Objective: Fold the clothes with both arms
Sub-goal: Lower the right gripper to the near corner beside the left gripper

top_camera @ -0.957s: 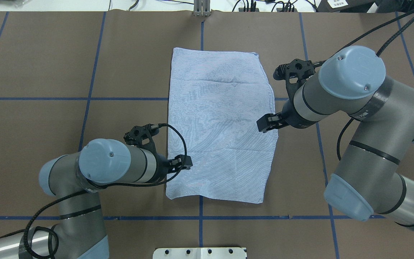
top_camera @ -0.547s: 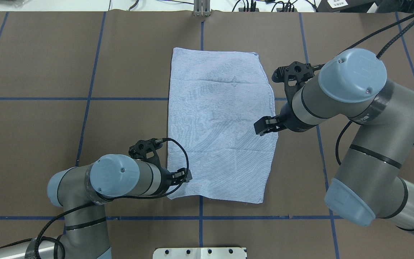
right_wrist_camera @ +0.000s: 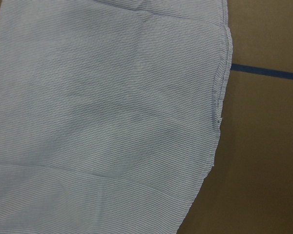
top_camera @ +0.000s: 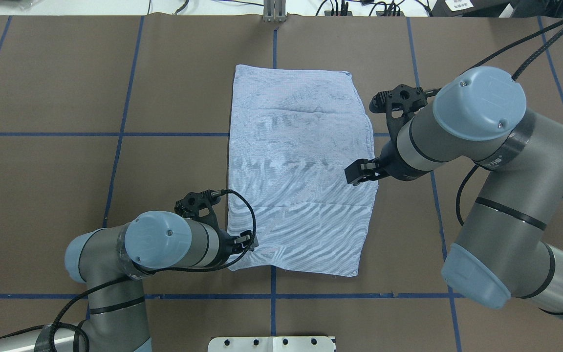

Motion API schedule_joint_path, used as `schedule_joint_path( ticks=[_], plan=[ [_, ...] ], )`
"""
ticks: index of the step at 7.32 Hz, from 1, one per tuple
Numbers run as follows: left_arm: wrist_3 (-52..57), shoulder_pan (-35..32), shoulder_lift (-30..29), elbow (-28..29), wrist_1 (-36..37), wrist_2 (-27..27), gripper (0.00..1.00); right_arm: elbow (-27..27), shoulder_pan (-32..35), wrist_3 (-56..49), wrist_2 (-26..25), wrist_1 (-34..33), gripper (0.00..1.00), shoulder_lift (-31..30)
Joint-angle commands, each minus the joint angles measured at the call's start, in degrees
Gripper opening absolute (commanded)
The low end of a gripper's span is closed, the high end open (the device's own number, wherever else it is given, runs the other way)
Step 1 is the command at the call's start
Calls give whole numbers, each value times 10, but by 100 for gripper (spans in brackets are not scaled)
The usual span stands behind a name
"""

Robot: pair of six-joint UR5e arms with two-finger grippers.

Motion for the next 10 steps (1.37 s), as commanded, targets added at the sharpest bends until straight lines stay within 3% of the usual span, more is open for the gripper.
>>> schedule_joint_path(
  ticks=[1,4,7,10],
  plan=[
    [1,2,-1,0,4,-3,74,0,0,0,1,0,100,1],
    [0,9,-2,-1,4,-3,70,0,0,0,1,0,100,1],
    [0,9,-2,-7,16,-3,42,1,1,0,1,0,100,0],
    [0,10,-2,-14,21,-4,33,1,1,0,1,0,100,0]
  ],
)
